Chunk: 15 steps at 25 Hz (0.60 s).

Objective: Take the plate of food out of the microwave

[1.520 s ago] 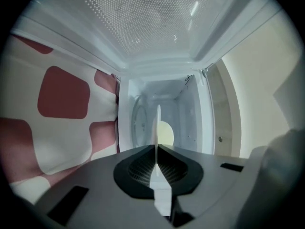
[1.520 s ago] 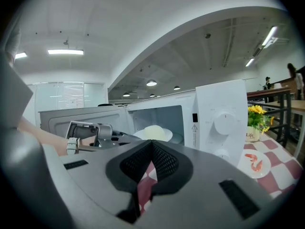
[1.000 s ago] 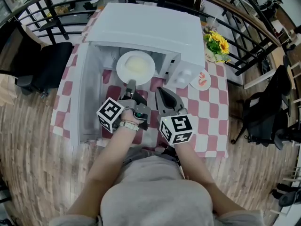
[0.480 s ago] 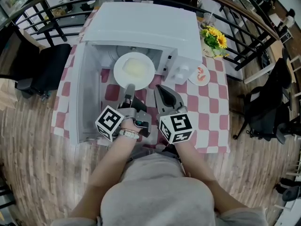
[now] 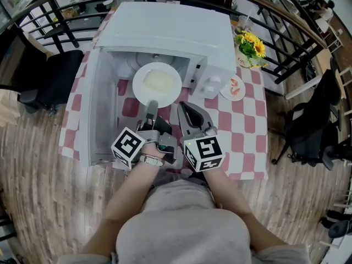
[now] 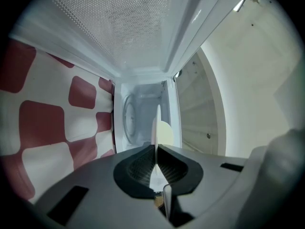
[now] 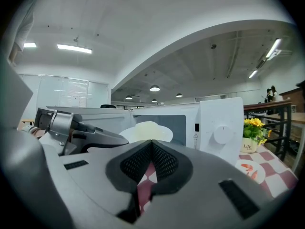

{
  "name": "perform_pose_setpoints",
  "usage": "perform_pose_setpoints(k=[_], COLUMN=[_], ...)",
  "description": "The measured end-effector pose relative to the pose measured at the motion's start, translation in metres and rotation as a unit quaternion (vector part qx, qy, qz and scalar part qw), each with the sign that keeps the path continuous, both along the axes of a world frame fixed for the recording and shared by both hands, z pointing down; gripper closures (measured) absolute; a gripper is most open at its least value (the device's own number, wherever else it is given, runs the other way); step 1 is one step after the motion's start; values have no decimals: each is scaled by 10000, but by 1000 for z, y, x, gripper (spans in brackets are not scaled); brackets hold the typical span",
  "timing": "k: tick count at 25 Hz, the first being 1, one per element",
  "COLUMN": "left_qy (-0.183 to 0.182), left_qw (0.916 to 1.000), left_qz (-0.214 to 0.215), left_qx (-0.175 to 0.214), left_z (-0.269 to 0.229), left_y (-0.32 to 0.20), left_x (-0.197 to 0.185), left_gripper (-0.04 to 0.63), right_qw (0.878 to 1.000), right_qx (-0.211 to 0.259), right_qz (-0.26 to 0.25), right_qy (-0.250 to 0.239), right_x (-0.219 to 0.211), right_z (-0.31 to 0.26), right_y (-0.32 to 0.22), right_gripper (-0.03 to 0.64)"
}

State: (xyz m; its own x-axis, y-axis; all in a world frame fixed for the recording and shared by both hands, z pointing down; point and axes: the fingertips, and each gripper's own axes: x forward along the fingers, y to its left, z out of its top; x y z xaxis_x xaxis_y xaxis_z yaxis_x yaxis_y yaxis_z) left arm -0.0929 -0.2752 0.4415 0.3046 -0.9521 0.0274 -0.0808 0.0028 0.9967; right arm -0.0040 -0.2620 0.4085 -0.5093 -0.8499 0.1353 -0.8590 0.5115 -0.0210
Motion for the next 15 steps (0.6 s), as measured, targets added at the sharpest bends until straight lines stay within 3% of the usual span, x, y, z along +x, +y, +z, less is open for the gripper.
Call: perform_pose_setpoints(k=[15], left_qy=[13], left_qw=[10000], left_qz=[-51], left_qx=[-6], left_z=[-3], left_y=[1], left_x=[-1], left_gripper=[578], right_qw=[10000], right_qx=[-15], right_qz=[-16], right_qy=[-76], right_x=[-1], right_z=[1], right_y=[0], right_gripper=[594])
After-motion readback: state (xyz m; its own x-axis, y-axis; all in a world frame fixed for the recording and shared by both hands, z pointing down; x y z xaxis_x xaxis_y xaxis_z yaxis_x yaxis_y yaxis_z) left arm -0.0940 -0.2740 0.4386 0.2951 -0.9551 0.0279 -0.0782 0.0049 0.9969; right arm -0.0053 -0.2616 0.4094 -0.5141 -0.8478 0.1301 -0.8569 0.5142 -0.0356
